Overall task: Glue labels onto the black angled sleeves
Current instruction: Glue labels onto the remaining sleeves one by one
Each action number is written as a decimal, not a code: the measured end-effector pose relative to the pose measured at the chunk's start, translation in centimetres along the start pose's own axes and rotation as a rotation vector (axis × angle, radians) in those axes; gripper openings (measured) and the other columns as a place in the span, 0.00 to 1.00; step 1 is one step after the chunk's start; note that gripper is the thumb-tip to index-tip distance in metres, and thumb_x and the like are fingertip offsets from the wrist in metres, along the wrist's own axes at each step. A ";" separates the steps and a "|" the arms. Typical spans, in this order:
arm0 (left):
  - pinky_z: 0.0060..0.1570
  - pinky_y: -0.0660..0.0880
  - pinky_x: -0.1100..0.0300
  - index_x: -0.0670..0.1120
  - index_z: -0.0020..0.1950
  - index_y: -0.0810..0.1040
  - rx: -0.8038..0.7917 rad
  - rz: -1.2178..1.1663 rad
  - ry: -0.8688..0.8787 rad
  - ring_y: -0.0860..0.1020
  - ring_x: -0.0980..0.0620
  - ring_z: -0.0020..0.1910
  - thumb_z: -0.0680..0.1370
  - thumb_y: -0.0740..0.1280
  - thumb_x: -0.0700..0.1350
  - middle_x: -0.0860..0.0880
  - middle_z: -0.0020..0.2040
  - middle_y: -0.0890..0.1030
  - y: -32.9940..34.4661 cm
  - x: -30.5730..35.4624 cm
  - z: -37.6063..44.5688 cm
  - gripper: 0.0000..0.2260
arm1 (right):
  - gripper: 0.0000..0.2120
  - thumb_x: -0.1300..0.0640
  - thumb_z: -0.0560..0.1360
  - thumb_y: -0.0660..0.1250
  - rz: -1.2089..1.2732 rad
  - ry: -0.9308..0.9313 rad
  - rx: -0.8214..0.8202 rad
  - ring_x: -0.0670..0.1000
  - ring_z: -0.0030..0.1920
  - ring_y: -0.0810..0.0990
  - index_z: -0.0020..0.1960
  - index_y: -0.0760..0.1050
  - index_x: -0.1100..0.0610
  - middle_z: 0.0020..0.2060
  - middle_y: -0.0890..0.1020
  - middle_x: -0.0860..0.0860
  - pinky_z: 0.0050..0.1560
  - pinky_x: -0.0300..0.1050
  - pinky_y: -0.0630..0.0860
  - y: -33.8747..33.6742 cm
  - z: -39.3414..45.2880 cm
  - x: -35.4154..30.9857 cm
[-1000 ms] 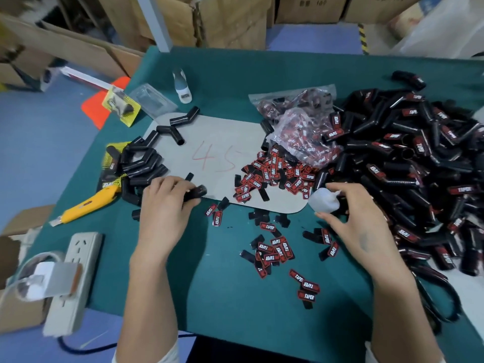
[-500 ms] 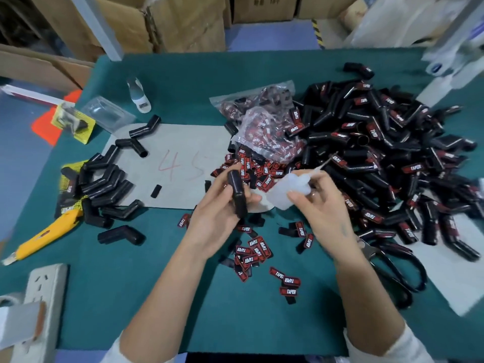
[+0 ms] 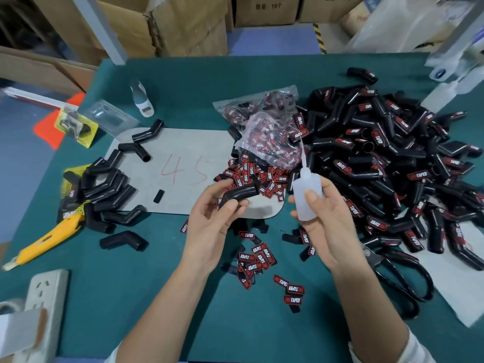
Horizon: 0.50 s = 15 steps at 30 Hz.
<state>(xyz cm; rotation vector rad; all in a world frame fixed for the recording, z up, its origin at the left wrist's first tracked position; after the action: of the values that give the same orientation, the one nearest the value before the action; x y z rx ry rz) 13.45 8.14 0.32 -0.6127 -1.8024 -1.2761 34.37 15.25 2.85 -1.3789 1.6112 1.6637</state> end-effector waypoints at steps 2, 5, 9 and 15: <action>0.56 0.81 0.60 0.47 0.62 0.85 -0.043 0.012 0.007 0.86 0.47 0.53 0.78 0.74 0.40 0.43 0.56 0.85 0.4 -0.1 -0.3 0.13 | 0.17 0.52 0.78 0.72 0.007 0.021 -0.026 0.51 0.56 0.84 0.66 0.78 0.52 0.57 0.84 0.51 0.52 0.42 0.82 0.3 0.1 0.2; 0.58 0.80 0.59 0.45 0.62 0.84 -0.068 0.013 -0.001 0.85 0.45 0.57 0.78 0.74 0.41 0.42 0.56 0.85 0.5 -0.2 -0.4 0.12 | 0.17 0.53 0.78 0.72 -0.010 0.025 -0.059 0.53 0.58 0.84 0.66 0.78 0.49 0.60 0.84 0.52 0.55 0.43 0.82 0.7 0.1 0.3; 0.58 0.80 0.58 0.45 0.62 0.82 -0.072 -0.026 -0.026 0.85 0.43 0.59 0.80 0.72 0.42 0.41 0.59 0.84 0.6 -0.4 -0.5 0.11 | 0.18 0.54 0.77 0.73 -0.016 0.029 -0.059 0.54 0.59 0.85 0.67 0.79 0.47 0.62 0.84 0.53 0.55 0.41 0.82 0.6 0.0 0.2; 0.53 0.80 0.59 0.47 0.66 0.84 -0.015 0.030 -0.027 0.84 0.48 0.51 0.80 0.72 0.44 0.41 0.58 0.85 0.5 -0.8 -0.5 0.14 | 0.16 0.55 0.73 0.77 0.038 0.089 0.001 0.53 0.52 0.83 0.60 0.82 0.51 0.56 0.86 0.54 0.47 0.39 0.81 0.6 0.2 1.4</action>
<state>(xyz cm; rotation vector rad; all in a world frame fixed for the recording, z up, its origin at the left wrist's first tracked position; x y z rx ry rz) 14.42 7.89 -0.05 -0.6658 -1.8001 -1.2674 33.19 14.83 1.90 -1.4492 1.6971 1.6440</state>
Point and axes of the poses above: each hand's wrist, its own z-axis towards the middle knuckle, its own y-axis out of the palm, x = y × z, the point moved 5 cm from there along z, towards the middle knuckle
